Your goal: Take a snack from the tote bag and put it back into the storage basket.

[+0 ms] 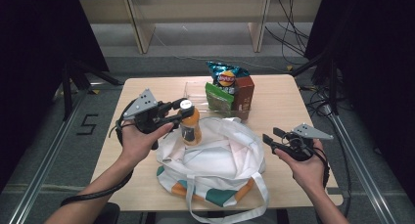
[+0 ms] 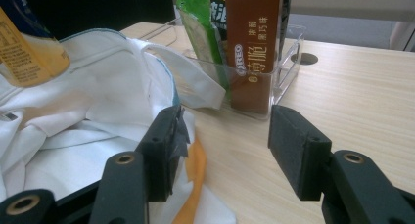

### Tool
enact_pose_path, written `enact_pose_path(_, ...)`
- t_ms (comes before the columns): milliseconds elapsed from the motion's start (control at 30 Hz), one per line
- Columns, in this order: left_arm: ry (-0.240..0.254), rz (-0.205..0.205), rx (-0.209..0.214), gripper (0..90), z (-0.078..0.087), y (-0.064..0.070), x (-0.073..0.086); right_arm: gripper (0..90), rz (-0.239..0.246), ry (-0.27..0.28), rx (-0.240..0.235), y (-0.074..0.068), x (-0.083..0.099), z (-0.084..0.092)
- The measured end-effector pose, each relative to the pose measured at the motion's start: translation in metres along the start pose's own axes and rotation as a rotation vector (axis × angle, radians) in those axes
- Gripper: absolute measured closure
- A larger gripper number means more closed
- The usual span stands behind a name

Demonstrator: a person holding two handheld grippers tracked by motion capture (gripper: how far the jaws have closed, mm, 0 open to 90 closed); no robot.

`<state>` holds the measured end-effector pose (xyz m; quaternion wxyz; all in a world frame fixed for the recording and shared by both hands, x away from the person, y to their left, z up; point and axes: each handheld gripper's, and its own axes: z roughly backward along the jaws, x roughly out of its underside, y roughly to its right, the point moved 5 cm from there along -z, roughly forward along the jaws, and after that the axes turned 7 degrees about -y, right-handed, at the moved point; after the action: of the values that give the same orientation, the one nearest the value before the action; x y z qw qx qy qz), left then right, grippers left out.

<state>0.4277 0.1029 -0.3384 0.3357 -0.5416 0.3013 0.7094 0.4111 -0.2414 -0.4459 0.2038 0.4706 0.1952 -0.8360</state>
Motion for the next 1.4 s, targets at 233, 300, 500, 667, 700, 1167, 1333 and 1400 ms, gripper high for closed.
enact_pose_path(233, 0.008, -0.001, -0.006, 58.6, -0.002, -0.003, -0.007, 47.6, 0.000, 0.000, -0.001, 0.000, 0.000, 0.000)
enact_pose_path(300, 0.009, 0.000, -0.004, 58.7, -0.003, -0.004, -0.008, 47.6, -0.005, -0.007, -0.008, 0.000, 0.000, 0.001)
enact_pose_path(500, 0.012, -0.003, -0.006, 58.7, -0.006, -0.005, -0.012, 47.7, 0.004, 0.005, 0.003, 0.001, 0.000, 0.000)
enact_pose_path(667, 0.018, -0.006, -0.004, 58.7, -0.008, -0.006, -0.018, 47.7, 0.010, -0.012, -0.011, 0.001, 0.000, 0.000)
enact_pose_path(700, 0.021, -0.005, -0.005, 58.7, -0.008, -0.006, -0.019, 47.7, -0.006, -0.014, -0.014, 0.000, 0.000, 0.001)
enact_pose_path(1167, 0.033, -0.011, -0.028, 58.7, -0.009, -0.017, -0.029, 47.7, -0.009, -0.025, -0.009, 0.000, 0.001, 0.002)
enact_pose_path(1333, 0.037, -0.014, -0.034, 58.7, -0.010, -0.020, -0.032, 47.6, -0.015, -0.007, -0.009, -0.001, 0.001, 0.000)
enact_pose_path(1400, 0.038, -0.014, -0.034, 58.7, -0.011, -0.021, -0.033, 47.6, -0.033, -0.015, -0.012, -0.002, 0.001, 0.001)
